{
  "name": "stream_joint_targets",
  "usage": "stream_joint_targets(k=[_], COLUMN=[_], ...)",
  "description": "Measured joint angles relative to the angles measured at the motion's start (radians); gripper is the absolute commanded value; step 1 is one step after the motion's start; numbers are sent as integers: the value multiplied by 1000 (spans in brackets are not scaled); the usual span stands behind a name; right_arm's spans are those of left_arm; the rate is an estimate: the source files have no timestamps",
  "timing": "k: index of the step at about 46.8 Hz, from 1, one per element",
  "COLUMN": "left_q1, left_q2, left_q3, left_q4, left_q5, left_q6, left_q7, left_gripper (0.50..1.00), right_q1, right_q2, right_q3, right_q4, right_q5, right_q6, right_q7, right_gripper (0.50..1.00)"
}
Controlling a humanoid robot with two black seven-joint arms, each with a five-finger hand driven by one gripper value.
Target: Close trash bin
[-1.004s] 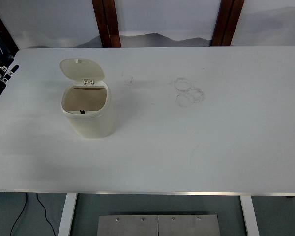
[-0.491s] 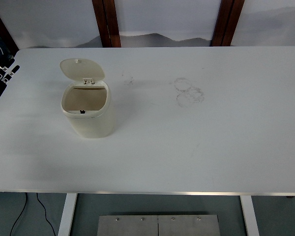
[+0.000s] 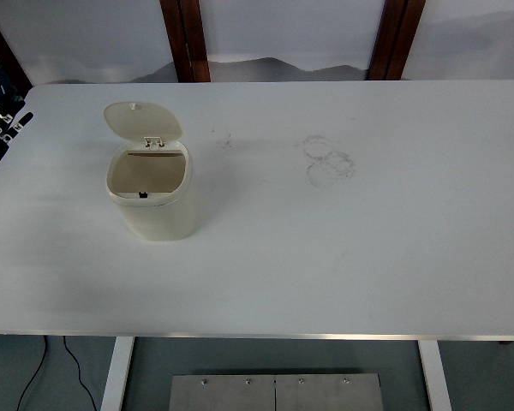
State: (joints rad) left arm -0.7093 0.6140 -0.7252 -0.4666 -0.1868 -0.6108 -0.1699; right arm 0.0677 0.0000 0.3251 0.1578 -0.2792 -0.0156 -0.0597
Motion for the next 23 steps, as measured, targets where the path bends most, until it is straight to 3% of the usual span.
stream_joint_targets(k=[6,17,23], left_q1=[8,-8,-8], left_q2=[38,38,53], left_q3=[3,10,11], left_q4=[-44,-48,-100], left_q5=[1,76,109], left_q6=[0,0,29], left_q7=[0,6,6], left_gripper=[1000,1000,1000], right_q1=[0,0,0], right_q2=[0,0,0], right_q3=[-1,0,0], right_q4=[0,0,0], right_q5=[0,0,0], right_q6=[0,0,0], right_q7=[0,0,0], right_gripper=[995,995,995])
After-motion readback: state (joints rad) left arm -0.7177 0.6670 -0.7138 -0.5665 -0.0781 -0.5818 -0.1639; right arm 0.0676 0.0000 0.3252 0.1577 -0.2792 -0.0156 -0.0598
